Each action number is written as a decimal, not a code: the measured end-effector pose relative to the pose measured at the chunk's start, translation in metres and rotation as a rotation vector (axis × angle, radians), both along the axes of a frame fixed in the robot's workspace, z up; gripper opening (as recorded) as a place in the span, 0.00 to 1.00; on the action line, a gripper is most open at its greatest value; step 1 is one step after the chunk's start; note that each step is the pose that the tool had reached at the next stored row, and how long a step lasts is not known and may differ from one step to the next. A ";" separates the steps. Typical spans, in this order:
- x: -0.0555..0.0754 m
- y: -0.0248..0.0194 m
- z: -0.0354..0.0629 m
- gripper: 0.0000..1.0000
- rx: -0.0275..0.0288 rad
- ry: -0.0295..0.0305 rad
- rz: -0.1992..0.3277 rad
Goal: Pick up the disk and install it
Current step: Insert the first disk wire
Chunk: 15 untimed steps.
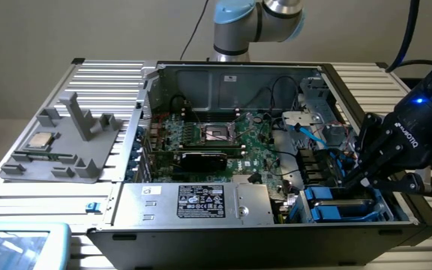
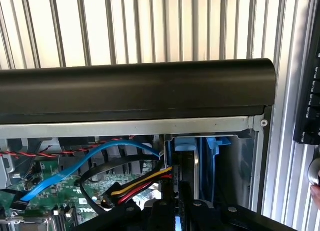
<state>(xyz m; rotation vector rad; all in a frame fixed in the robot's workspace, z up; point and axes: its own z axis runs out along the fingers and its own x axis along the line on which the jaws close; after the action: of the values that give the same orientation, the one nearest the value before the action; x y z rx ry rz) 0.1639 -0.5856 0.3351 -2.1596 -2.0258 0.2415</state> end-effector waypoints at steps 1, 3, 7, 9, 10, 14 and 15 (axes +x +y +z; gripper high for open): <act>0.000 0.0000 -0.0001 0.16 -0.0006 0.0000 -0.005; 0.000 0.0000 -0.0003 0.16 -0.0018 0.0000 -0.015; 0.000 -0.0001 -0.0012 0.16 -0.0030 0.0000 -0.026; 0.000 -0.0001 -0.0020 0.16 -0.0031 0.0000 -0.029; 0.000 -0.0001 -0.0023 0.16 -0.0030 0.0000 -0.031; 0.000 -0.0001 -0.0026 0.16 -0.0029 0.0000 -0.034; 0.000 0.0000 -0.0026 0.16 -0.0028 0.0000 -0.034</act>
<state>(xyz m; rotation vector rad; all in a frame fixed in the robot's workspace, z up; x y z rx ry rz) 0.1641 -0.5856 0.3324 -2.1939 -1.9878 0.2399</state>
